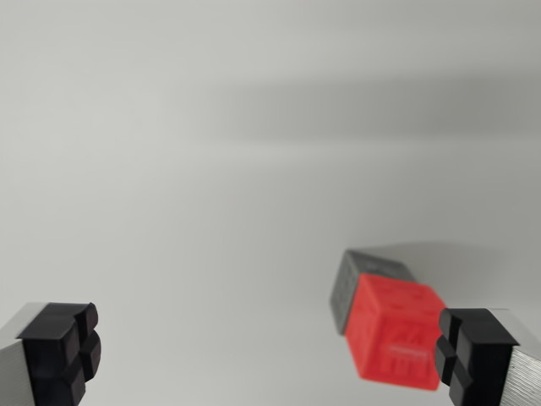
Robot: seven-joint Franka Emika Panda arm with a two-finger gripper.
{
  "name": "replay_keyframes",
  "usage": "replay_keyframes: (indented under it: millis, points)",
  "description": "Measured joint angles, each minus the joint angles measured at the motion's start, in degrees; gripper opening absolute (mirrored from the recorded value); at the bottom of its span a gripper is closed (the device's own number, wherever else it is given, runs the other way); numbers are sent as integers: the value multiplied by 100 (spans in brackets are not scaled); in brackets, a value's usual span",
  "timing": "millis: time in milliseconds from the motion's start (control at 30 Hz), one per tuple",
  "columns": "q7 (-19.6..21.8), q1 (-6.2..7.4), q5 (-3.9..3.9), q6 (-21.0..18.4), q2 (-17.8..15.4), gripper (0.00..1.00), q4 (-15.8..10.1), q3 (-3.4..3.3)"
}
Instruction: Destack cube
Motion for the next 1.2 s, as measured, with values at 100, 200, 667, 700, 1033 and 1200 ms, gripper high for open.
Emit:
replay_keyframes:
  millis: [100,200,667,700,1033,1200]
  points:
    - [0,-40,3,110,-64,100,-185,-42]
    - [0,-74,5,204,-109,100,-335,-78]
    - [-12,-255,7,695,-313,100,-1087,-292]
    - [-16,-271,7,732,-324,100,-1143,-310]
    - [-76,-427,7,1106,-390,100,-1625,-490]
    - [-116,-509,7,1291,-403,100,-1843,-585]
